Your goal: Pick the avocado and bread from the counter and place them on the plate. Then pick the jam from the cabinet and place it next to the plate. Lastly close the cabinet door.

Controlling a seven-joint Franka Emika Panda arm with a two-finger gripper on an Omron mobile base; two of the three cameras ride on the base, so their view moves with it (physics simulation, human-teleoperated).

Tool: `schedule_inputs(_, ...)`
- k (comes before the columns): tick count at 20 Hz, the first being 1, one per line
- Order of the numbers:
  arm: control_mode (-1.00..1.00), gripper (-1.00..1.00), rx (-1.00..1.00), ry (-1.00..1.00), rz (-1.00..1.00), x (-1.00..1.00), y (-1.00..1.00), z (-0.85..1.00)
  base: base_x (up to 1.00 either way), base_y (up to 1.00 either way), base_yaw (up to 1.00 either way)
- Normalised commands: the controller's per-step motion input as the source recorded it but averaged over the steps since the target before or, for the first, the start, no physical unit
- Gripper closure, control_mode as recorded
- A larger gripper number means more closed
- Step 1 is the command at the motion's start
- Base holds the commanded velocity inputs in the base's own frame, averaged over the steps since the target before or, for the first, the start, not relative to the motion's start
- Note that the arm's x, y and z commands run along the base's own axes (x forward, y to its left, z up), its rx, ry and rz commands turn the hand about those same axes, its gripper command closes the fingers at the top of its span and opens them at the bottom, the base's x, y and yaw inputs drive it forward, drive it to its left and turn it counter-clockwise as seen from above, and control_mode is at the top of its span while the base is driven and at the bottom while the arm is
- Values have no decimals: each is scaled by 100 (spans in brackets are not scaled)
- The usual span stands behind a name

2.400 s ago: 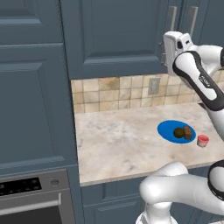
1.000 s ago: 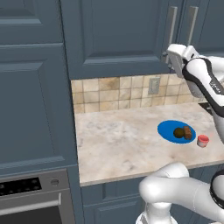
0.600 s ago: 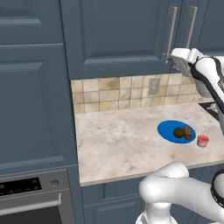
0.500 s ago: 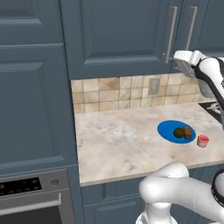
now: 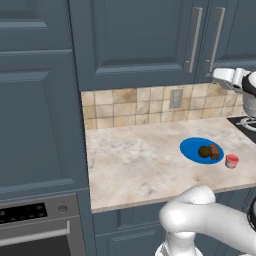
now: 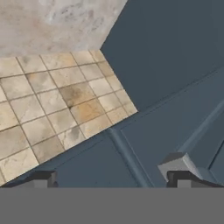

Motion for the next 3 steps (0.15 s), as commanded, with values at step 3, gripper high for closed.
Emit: schedule_inputs(3, -100, -100, -20, -18, 1, -1, -25, -13, 0, 0, 0)
